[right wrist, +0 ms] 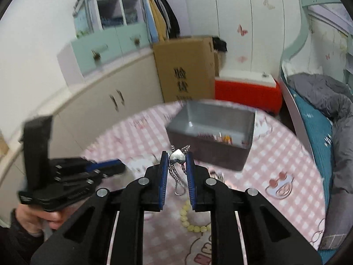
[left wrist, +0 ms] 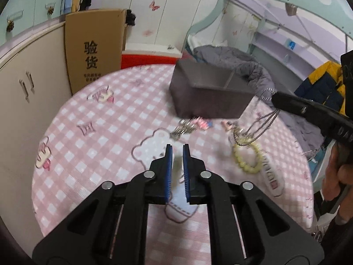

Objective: Organize jewelry

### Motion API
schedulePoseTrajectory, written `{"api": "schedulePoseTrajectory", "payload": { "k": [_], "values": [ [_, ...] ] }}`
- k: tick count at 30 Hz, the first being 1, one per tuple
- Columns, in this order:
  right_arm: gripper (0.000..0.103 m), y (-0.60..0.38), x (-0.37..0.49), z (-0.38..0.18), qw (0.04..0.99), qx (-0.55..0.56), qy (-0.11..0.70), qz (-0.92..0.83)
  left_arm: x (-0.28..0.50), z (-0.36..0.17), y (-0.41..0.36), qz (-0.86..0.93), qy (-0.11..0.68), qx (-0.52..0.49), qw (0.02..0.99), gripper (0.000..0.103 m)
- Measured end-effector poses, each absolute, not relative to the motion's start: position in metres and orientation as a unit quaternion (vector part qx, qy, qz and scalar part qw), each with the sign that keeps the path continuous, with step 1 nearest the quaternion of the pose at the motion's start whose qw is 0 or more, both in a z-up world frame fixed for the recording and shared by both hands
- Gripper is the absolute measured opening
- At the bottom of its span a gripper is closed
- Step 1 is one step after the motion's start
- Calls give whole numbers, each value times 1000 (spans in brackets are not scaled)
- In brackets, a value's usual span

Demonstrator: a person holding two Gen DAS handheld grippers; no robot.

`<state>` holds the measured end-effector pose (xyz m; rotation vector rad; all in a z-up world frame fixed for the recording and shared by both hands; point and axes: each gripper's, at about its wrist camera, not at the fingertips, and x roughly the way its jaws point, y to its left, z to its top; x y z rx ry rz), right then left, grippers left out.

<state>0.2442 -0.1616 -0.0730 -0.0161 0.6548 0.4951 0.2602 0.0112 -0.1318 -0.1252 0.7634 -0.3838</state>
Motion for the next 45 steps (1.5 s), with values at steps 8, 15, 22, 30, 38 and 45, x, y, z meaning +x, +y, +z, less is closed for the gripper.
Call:
{"api": "schedulePoseTrajectory", "payload": {
  "k": [8,15,22,30,38,45],
  "values": [
    [14,-163,226,-42,925,-10,289,245,253,-116,12,-184,363,-40,912,10],
    [14,-162,225,-51,920,-2,299,253,249,-140,-3,-159,377,6,912,94],
    [15,-163,219,-43,922,-1,290,258,257,-176,-20,-151,424,38,892,55],
    [14,-167,216,-45,921,5,289,261,248,-174,-13,-183,421,15,888,35],
    [13,-169,209,-27,925,-1,271,265,249,-153,-10,-200,405,-15,892,35],
    [15,-169,216,-46,917,-8,302,261,247,-140,-4,-198,391,-24,899,35]
  ]
}}
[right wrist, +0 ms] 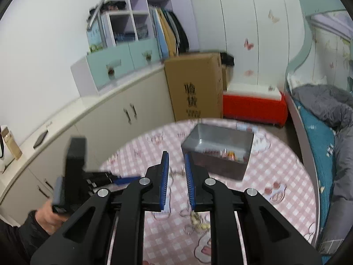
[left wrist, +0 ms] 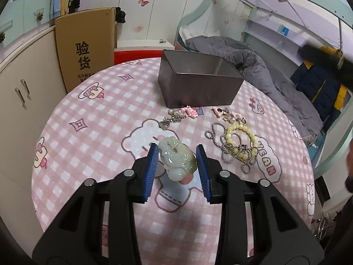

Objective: Organize jewelry
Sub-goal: 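Grasp another silver chain beside the yellow bead bracelet with the right tool while the left holds the jade pendant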

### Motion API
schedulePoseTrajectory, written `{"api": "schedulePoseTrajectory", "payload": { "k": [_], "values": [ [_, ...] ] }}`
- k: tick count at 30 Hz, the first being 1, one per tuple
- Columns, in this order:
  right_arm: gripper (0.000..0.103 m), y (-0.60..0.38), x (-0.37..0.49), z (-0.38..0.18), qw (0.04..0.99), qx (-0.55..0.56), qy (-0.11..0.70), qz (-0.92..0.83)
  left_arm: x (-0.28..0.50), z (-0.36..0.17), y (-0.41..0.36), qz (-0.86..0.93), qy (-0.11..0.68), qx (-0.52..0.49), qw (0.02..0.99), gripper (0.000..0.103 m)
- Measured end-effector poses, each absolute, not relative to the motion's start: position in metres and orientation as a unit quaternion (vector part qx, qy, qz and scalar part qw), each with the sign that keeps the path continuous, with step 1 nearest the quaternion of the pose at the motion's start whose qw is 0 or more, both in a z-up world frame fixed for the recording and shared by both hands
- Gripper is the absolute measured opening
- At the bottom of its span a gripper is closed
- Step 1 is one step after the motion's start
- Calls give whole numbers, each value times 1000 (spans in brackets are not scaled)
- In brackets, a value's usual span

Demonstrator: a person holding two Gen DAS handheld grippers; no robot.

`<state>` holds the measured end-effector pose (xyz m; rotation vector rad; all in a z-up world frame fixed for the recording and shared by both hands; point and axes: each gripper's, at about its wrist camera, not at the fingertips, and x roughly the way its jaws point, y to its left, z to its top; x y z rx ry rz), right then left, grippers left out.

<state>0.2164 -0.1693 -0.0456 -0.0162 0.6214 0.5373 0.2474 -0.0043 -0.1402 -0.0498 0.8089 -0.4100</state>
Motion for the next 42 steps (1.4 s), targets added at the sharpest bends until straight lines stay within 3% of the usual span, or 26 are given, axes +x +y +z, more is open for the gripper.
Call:
{"api": "schedulePoseTrajectory", "payload": {
  "k": [3,4,8,12,14,16,29,42],
  "values": [
    [37,-163,225,-84,906,-39,346,240,247,-143,-2,-198,392,-28,898,34],
    [38,-162,227,-95,902,-41,358,237,246,-143,-1,-197,392,-29,898,34],
    [38,-161,235,-146,886,-53,408,213,247,-145,0,-198,394,-30,897,34],
    [36,-159,238,-161,880,-47,417,220,246,-146,0,-199,393,-31,897,34],
    [26,-153,238,-167,876,-68,425,217,246,-145,0,-199,393,-31,897,34],
    [23,-151,236,-168,877,-73,423,216,246,-145,0,-200,393,-32,897,34],
    [22,-176,219,-91,897,16,343,277,245,-114,2,-205,365,-34,908,34],
    [22,-175,221,17,924,4,252,287,267,-36,-4,-230,310,-33,922,34]
  ]
}}
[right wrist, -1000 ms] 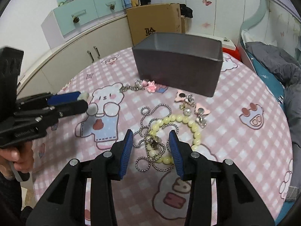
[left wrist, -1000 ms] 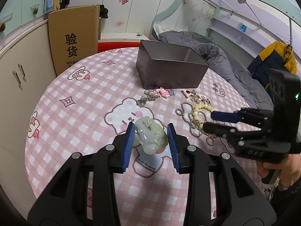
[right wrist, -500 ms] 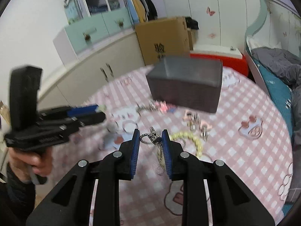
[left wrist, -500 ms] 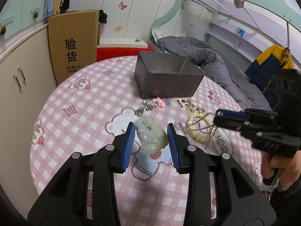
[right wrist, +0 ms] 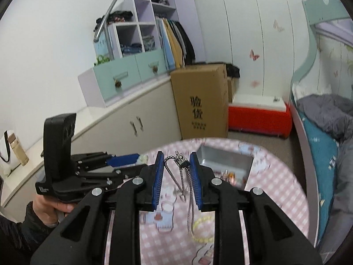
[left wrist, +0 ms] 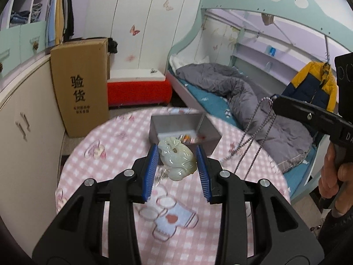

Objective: Organize jewelry
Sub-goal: 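Grasp another silver chain beside the yellow bead bracelet with the right tool while the left holds the jade pendant, then carry the jade pendant and silver chain over the grey box and release both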

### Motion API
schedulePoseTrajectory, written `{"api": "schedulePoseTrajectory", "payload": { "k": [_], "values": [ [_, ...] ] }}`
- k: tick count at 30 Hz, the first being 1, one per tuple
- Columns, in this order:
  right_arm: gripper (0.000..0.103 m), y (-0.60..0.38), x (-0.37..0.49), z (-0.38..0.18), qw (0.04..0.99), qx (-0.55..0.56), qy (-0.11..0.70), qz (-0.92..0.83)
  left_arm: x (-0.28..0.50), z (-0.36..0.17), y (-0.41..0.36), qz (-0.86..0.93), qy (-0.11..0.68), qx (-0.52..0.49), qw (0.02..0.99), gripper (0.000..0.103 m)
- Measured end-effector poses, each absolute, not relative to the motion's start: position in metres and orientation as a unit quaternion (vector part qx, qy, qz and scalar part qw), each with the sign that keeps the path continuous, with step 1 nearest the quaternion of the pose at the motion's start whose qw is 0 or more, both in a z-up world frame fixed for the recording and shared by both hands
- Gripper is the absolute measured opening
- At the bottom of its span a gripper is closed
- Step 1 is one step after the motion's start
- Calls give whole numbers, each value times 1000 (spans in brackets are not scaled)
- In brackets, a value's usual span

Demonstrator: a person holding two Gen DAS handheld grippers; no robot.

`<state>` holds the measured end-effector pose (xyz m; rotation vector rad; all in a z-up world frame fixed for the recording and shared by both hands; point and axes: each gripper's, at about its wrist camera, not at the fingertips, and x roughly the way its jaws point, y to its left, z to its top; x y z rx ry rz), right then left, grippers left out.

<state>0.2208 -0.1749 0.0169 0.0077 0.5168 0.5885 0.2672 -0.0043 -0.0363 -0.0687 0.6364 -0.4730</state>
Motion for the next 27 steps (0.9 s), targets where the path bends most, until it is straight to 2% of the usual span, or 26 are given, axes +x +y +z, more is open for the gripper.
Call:
{"api": "schedulePoseTrajectory", "payload": {
  "k": [8,12,16,17,18,19,20,21,22,23,27],
  "values": [
    [22,-187,258,72,939,18,211,271,312,1,-21,-246,298,-32,922,34],
    [22,-193,286,67,937,35,223,267,342,-1,-39,-253,314,-24,915,35],
    [22,-195,319,38,931,48,260,251,365,-18,-59,-252,330,0,909,36],
    [24,-197,329,27,930,55,270,243,371,-23,-62,-250,334,3,909,41],
    [25,-199,334,21,930,62,276,235,377,-31,-65,-244,339,1,908,53],
    [29,-203,342,9,928,75,290,222,380,-35,-66,-236,342,0,909,69],
    [43,-207,346,-1,926,86,300,213,381,-40,-63,-224,337,-6,914,92],
    [52,-212,349,-11,924,100,307,205,380,-42,-61,-218,329,-11,919,94],
    [80,-217,349,-18,923,114,308,201,381,-45,-58,-208,326,-18,922,94],
    [96,-222,348,-22,924,128,304,195,381,-48,-56,-200,332,-19,922,94],
    [96,-235,338,-24,928,150,295,172,376,-51,-43,-159,331,-19,930,94]
  ]
}}
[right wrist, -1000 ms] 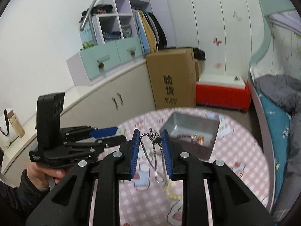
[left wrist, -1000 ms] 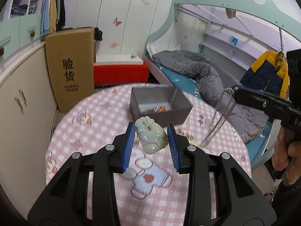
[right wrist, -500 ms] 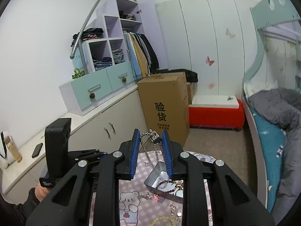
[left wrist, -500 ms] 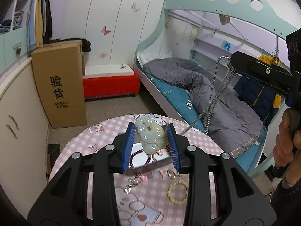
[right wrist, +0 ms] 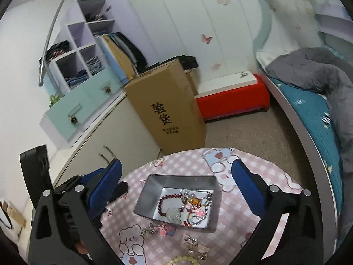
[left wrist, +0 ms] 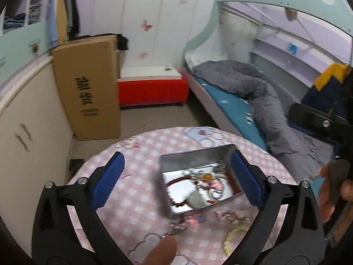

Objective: Organize jewelry
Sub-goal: 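Carry the jade pendant and silver chain over the grey box and release both, then withdraw both tools and move the left tool to the silver heart chain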

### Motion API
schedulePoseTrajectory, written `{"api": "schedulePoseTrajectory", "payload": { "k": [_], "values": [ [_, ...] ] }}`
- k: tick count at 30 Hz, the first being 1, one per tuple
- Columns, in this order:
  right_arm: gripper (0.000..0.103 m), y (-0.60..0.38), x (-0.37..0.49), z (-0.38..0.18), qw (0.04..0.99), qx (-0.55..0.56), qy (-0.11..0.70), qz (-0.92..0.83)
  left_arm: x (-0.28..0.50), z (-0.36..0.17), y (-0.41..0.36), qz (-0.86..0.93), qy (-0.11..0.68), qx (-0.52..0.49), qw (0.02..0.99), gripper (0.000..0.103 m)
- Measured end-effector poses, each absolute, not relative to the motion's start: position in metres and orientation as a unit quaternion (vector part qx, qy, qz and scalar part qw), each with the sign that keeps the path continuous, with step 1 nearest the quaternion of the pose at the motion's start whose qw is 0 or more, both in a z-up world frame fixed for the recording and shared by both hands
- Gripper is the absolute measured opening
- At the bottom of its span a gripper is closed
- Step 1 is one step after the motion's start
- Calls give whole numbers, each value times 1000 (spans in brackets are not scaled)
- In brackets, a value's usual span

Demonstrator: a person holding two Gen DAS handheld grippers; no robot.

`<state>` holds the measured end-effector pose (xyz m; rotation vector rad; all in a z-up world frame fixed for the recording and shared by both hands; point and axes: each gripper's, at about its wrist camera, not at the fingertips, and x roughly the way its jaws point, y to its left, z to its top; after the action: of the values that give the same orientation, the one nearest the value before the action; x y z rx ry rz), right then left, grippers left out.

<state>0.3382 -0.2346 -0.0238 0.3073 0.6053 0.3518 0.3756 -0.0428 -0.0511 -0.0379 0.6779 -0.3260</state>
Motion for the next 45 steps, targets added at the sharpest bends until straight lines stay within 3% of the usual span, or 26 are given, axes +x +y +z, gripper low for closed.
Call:
{"api": "schedulePoseTrajectory", "payload": {
  "k": [29,45],
  "values": [
    [96,-235,215,-13,960,80,245,111,234,-31,-1,-107,250,13,962,96],
    [96,-238,184,-71,949,76,291,92,205,-78,20,-112,279,-25,953,96]
  ]
}}
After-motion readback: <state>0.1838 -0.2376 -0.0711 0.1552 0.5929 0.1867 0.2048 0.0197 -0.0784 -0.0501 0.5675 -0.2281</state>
